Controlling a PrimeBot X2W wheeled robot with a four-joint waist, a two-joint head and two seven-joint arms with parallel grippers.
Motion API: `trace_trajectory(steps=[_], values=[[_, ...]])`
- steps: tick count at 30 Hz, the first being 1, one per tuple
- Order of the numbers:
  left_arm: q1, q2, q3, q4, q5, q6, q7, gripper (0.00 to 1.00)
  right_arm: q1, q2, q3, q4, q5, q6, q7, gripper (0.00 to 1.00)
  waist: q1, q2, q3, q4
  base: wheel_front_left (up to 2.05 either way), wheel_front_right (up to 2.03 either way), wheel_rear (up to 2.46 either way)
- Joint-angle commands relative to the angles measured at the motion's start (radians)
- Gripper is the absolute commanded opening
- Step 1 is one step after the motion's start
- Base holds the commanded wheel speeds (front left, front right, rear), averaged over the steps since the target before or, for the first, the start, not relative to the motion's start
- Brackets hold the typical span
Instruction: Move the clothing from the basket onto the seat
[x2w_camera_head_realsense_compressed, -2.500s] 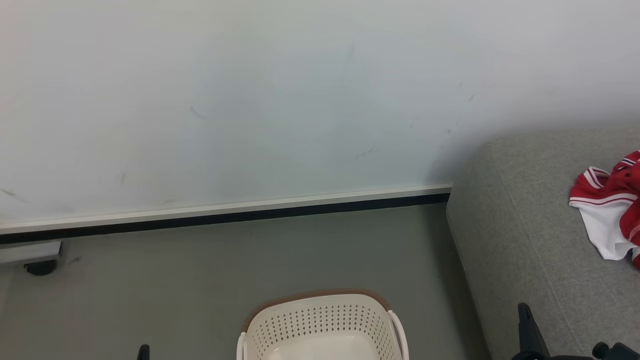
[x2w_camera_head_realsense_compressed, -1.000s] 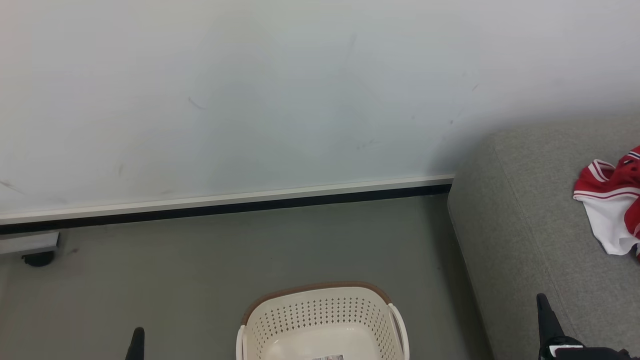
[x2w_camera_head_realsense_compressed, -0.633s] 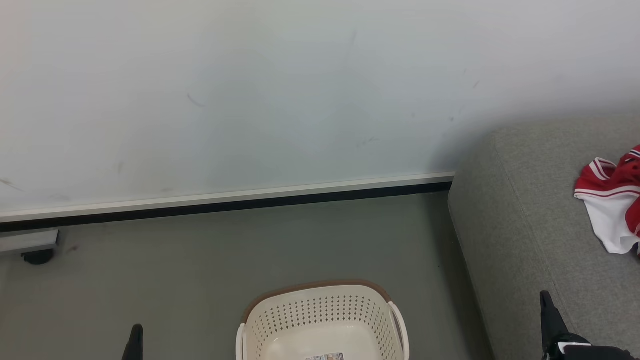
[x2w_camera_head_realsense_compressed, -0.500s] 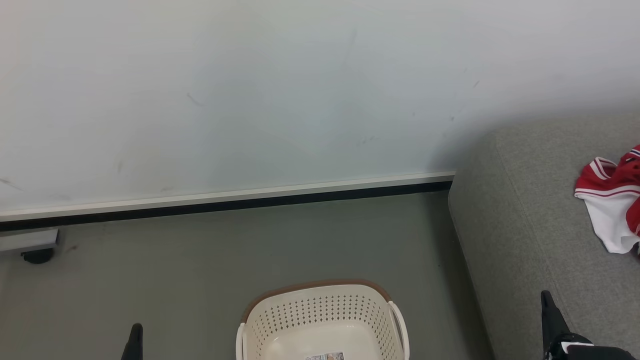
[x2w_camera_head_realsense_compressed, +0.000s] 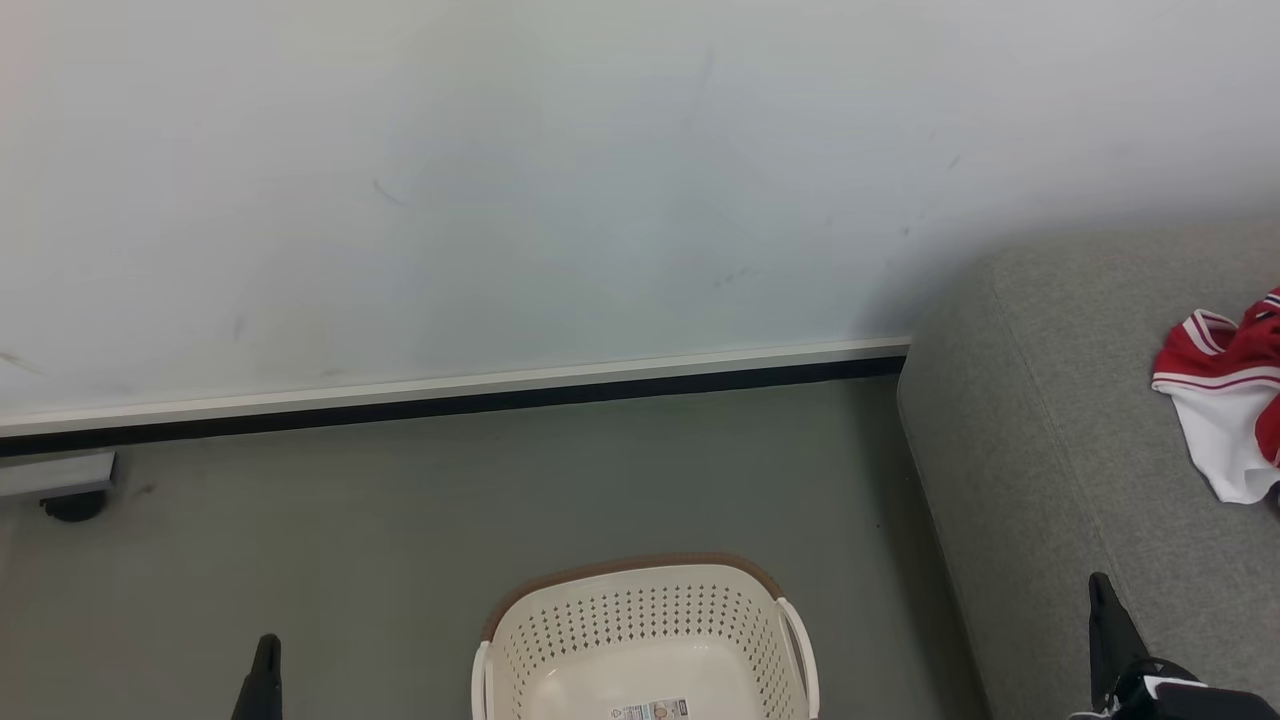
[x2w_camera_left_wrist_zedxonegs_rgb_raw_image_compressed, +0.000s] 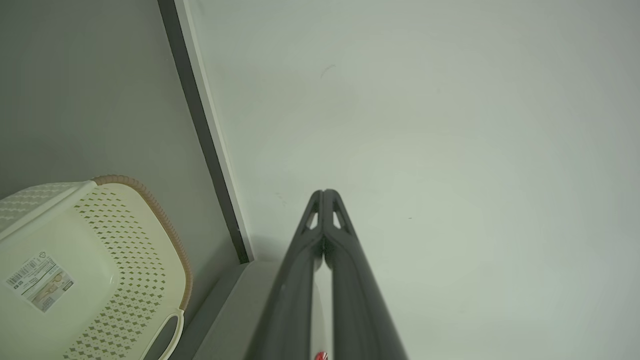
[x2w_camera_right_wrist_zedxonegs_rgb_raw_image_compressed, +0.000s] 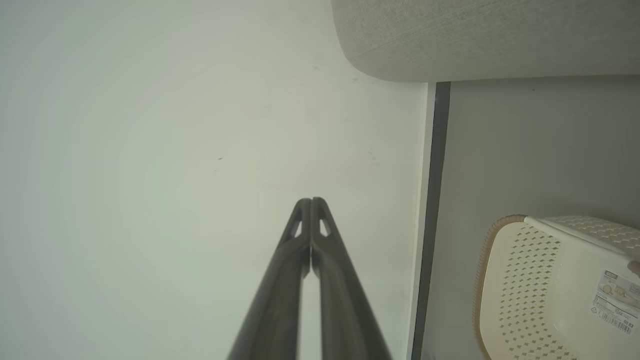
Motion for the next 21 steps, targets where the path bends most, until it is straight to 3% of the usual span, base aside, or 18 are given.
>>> trace_trajectory(steps=[1,21], values=[[-0.005,0.007,0.004,-0.003,-0.020,-0.008,0.008,0.00,-0.005,0.002,-0.005,-0.001,0.026,0.000,0.005,0.00,-0.0001,0.0000,0.001,0.000,0.00,0.00,0.00],[-0.008,0.006,0.007,-0.003,-0.057,-0.010,0.017,0.00,-0.007,0.007,-0.017,0.000,0.059,0.000,0.021,0.00,-0.0001,0.0000,0.005,0.000,0.00,0.00,0.00]])
